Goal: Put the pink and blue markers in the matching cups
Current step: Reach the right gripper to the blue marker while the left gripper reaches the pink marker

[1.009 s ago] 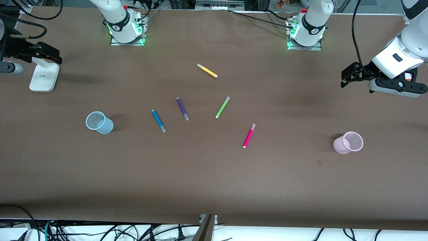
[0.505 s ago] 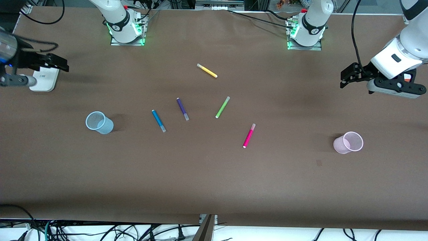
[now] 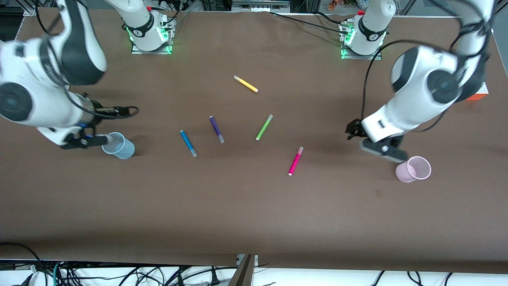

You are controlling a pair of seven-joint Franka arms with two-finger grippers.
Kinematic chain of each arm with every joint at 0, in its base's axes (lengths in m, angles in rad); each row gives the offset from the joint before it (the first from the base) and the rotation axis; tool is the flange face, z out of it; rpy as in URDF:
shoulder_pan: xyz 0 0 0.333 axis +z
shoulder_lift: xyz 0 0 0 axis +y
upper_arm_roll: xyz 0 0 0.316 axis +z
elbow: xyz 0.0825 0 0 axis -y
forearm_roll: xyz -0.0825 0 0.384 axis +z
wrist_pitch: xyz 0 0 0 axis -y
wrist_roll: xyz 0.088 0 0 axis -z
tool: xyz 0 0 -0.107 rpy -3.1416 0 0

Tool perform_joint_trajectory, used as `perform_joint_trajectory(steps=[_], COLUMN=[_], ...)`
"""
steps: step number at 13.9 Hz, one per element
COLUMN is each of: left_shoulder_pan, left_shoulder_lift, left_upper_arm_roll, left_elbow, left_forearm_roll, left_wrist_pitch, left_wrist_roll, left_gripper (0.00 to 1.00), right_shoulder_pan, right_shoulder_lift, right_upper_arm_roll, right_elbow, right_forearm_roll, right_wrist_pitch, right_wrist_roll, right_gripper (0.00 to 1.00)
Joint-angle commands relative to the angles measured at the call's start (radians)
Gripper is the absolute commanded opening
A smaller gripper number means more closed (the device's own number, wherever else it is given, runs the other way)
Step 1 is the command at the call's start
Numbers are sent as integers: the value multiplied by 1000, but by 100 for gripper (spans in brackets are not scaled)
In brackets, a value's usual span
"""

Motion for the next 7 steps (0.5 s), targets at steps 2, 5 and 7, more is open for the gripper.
perform_joint_trajectory(steps=[2,5,7], left_shoulder_pan=[-66,-119,-147], left_shoulder_lift=[152,260,295], left_upper_arm_roll=[-35,-33,-33], left_elbow=[17,23,27], left_forearm_roll=[-14,56,124], left_wrist_pitch=[153,267,291], left_wrist_roll=[-126,-229,-301], left_gripper=[100,100,100], right_shoulder_pan=[75,126,147], right_shoulder_lift=[141,241,295], right_upper_arm_roll=[-3,-3,-3], right_elbow=[17,17,17], right_forearm_roll=[10,22,54], right_wrist_pitch=[138,244,285], right_wrist_roll=[-5,-5,-6], right_gripper=[100,100,100])
